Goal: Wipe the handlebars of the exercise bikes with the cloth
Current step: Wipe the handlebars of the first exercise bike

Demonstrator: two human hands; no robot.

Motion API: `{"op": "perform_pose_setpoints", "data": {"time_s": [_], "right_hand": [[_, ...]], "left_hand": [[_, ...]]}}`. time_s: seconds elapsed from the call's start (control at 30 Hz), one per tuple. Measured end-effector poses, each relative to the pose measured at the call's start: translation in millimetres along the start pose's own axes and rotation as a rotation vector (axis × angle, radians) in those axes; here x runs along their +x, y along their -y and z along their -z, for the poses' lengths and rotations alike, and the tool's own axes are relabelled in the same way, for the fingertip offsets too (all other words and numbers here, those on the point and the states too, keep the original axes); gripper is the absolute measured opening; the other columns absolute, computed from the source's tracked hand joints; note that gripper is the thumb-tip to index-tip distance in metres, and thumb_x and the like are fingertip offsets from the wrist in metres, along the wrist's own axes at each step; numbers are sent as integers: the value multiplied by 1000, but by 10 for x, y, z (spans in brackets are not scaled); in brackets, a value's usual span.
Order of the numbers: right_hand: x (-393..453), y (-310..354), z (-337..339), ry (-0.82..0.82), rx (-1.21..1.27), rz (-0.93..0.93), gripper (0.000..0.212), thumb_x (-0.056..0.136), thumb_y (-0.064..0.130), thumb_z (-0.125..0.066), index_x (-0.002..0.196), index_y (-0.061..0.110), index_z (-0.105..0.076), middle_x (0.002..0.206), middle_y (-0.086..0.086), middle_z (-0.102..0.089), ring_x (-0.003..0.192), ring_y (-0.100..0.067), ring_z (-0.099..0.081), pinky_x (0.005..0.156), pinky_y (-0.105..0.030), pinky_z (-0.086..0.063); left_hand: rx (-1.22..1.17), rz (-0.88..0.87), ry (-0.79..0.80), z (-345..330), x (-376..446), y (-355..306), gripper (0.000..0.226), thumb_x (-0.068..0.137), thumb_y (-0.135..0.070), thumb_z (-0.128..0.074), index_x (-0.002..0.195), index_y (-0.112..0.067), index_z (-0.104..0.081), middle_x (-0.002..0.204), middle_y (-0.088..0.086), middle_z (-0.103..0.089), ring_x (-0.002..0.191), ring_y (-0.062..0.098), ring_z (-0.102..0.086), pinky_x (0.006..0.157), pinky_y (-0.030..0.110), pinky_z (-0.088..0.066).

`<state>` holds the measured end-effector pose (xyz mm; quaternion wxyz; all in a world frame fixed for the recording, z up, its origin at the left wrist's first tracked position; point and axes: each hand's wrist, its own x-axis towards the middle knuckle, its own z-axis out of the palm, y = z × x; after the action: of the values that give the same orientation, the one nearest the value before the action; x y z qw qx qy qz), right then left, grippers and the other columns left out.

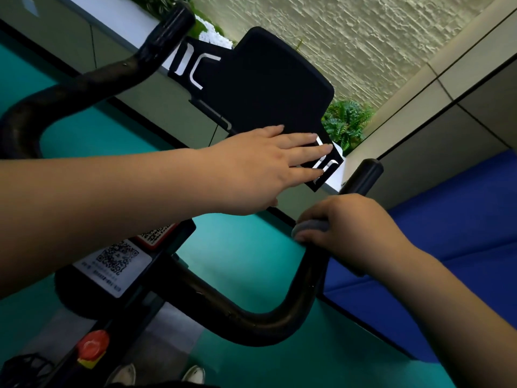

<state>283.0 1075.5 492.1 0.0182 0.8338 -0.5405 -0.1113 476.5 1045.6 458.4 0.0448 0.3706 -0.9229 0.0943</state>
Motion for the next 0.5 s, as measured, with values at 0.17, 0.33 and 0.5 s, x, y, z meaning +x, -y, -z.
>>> {"op": "perform_pose_setpoints", "data": {"time_s": [0.17, 0.33, 0.5], "right_hand": [[129, -120, 105, -142, -148, -57, 21, 83, 54, -60, 94, 40, -72, 90, 14, -69, 82, -7, -60, 52, -22, -32], [-17, 61, 16, 5, -24, -19, 16, 81, 50, -64, 88, 39, -74, 81, 17, -69, 79, -2, -60, 62, -24, -43], [-49, -60, 34, -157, 8, -89, 17, 80, 50, -66, 92, 40, -72, 87, 17, -69, 83, -6, -60, 58, -24, -36]], "left_hand": [[-2, -9, 10, -20, -34, 24, 77, 94, -45, -47, 151, -28, 1, 157, -4, 23, 145, 16, 19, 118, 42, -2], [-14, 0, -3, -35, -49, 25, 77, 93, -46, -48, 152, -28, 0, 157, -5, 21, 145, 16, 17, 118, 42, -1], [-24, 22, 5, -8, -76, 12, 76, 94, -45, -47, 152, -27, -1, 158, -6, 19, 145, 15, 15, 118, 40, -1]]}}
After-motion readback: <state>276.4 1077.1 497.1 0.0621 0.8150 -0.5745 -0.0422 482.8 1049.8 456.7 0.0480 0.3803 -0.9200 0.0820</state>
